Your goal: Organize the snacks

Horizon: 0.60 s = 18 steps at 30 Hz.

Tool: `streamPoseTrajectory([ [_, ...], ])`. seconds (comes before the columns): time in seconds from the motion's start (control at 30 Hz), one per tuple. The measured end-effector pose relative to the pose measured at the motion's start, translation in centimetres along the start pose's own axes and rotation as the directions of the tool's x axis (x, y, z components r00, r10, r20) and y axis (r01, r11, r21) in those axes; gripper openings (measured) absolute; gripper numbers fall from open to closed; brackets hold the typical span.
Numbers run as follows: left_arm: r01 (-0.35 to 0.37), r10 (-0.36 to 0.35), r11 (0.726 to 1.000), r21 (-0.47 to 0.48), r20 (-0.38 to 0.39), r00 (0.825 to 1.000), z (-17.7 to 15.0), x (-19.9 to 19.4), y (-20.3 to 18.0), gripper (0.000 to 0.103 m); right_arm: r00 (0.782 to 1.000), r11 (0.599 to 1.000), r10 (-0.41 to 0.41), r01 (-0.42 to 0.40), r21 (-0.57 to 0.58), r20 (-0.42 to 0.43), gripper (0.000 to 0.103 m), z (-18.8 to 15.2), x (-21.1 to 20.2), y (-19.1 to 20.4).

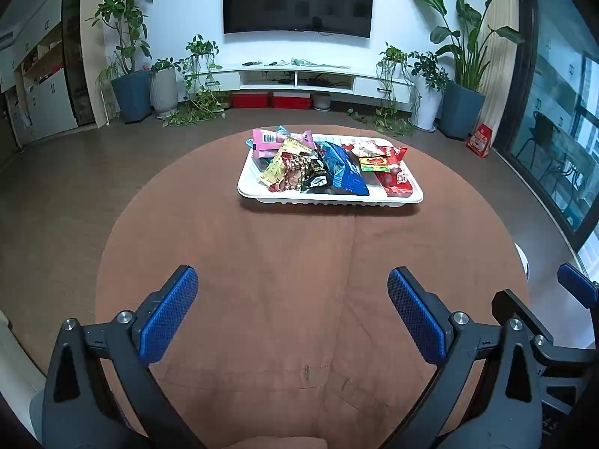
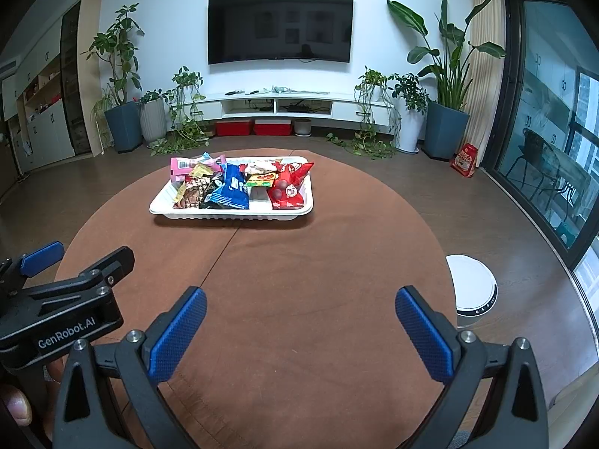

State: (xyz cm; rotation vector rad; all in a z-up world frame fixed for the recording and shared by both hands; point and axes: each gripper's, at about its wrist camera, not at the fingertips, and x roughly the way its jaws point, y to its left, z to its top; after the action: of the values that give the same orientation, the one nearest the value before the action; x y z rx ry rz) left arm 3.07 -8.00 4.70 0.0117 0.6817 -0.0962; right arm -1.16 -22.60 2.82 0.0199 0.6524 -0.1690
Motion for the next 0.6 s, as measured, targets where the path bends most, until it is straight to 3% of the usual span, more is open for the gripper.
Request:
streamPoseTrajectory([
  [0.6, 0.002, -0.002, 1.000, 0.002, -0.002, 1.000, -0.04, 0.10, 0.08, 0.103, 1.000, 1.000, 0.000, 0.000, 0.001, 0.000, 0.103, 0.03, -0.03, -0.02],
])
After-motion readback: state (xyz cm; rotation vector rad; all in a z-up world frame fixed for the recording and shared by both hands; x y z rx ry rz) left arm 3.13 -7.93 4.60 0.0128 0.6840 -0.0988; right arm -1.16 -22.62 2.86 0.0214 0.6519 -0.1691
